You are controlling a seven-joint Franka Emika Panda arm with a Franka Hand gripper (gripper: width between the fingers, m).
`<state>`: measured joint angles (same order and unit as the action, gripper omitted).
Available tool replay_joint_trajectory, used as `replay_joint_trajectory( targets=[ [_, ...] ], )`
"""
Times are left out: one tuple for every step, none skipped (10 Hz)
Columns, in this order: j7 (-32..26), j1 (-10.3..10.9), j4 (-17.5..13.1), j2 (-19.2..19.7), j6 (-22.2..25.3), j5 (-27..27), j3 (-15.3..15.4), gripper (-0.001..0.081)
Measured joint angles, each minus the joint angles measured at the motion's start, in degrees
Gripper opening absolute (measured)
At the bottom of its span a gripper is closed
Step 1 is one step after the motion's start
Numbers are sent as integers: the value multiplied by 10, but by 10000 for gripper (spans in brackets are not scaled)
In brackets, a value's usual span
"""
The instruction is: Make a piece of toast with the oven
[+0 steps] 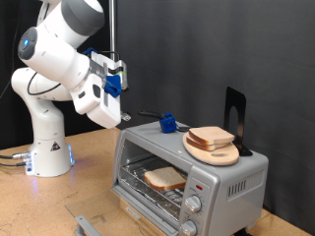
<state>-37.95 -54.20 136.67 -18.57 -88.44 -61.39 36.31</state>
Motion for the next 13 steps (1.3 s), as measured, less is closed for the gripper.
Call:
replay_joint_trajectory(
  targets=[
    [29, -1, -3, 2, 18, 16, 0, 682],
    [73, -4, -14, 11, 48, 40, 0, 682],
    [107, -10, -29, 24, 69, 56, -1, 682],
    [128, -18, -40, 38, 75, 59, -5, 682],
    [132, -28, -47, 51, 71, 57, -10, 682],
    [130, -39, -52, 61, 64, 53, -20, 682],
    [122, -49, -56, 70, 57, 47, -29, 682],
    [119, -59, -60, 80, 56, 46, -38, 682],
    [123, -68, -67, 93, 56, 47, -44, 682],
    [132, -77, -76, 108, 55, 49, -50, 682],
    [138, -84, -86, 125, 52, 54, -54, 682],
    [140, -88, -97, 141, 47, 61, -58, 682],
    [140, -92, -107, 155, 43, 71, -60, 682]
  ],
)
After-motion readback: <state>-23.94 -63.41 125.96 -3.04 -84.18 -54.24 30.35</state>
